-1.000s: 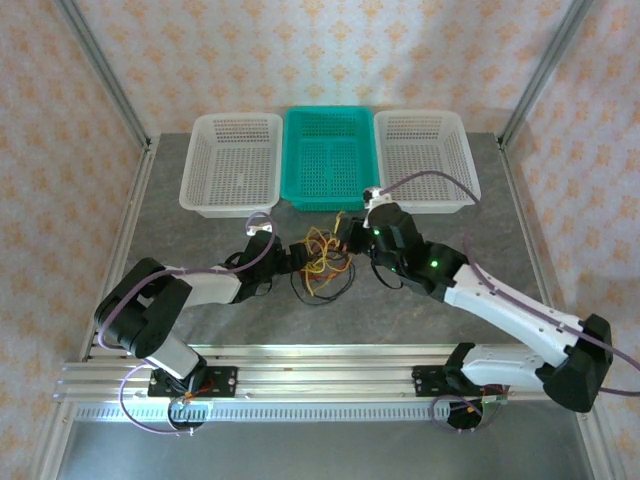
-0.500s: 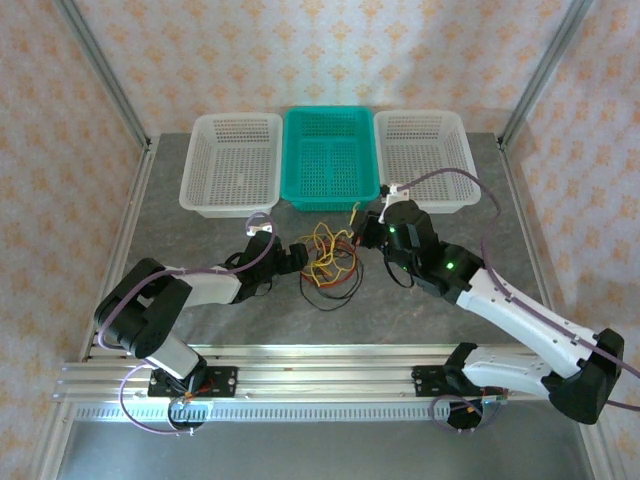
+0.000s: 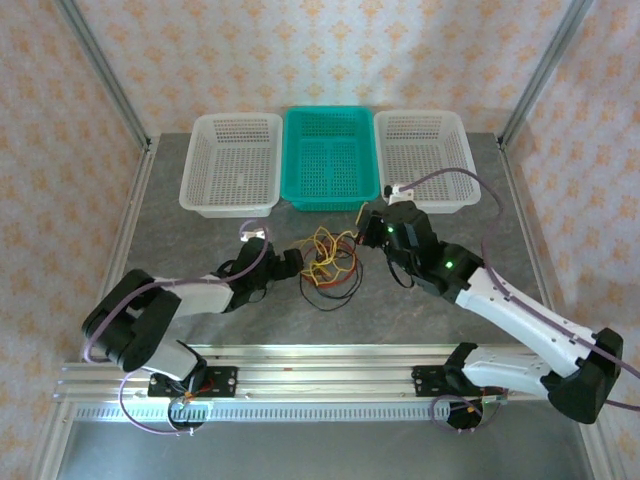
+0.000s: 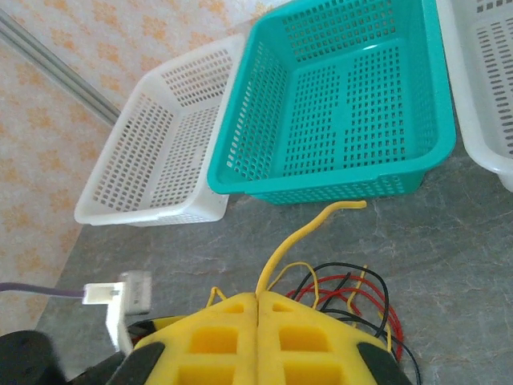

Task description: Untangle the cables

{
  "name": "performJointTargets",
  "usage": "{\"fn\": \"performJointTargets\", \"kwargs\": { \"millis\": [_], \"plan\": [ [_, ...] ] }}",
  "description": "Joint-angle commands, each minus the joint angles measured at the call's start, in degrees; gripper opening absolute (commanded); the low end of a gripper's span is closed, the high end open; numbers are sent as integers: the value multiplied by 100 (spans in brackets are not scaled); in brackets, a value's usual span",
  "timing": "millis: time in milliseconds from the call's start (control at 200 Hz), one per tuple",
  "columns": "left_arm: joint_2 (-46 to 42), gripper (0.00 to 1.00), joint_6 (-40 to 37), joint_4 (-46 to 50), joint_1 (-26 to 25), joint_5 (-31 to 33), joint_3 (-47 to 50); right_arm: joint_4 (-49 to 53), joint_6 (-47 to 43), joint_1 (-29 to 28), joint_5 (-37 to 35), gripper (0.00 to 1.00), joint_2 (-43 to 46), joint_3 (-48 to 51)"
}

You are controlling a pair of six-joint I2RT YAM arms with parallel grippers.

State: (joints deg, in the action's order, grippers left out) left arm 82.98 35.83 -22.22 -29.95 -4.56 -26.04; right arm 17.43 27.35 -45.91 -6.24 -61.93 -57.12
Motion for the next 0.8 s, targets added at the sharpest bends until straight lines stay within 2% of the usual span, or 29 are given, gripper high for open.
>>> {"fn": "performJointTargets", "kwargs": {
  "millis": [0, 55, 285, 426, 656, 746, 796],
  "plan": [
    [-557, 98, -191, -54, 50, -200, 103, -242, 49, 30, -148, 0, -119, 201],
    [-799, 98, -429, -72, 47, -268, 125, -343, 60, 30, -162, 0, -165, 277],
    [-1639, 100, -551, -37, 51, -446, 187, -574, 23, 112, -251, 0, -397, 368],
    [-1899, 99, -575, 30, 61, -608, 64, -706, -348, 166, -126, 0, -539, 426],
    [-1808, 99, -936, -57, 63, -1274, -379, -1042, -813, 177, 168, 0, -330, 602],
    [-1563, 94, -1155, -46, 60, -1679, -655, -1390, -1373, 172, 736, 0, -235, 742],
    [-1445, 89, -1283, -34, 64, -1885, -794, -1486, -1482, 170, 710, 0, -225, 773]
  ]
}}
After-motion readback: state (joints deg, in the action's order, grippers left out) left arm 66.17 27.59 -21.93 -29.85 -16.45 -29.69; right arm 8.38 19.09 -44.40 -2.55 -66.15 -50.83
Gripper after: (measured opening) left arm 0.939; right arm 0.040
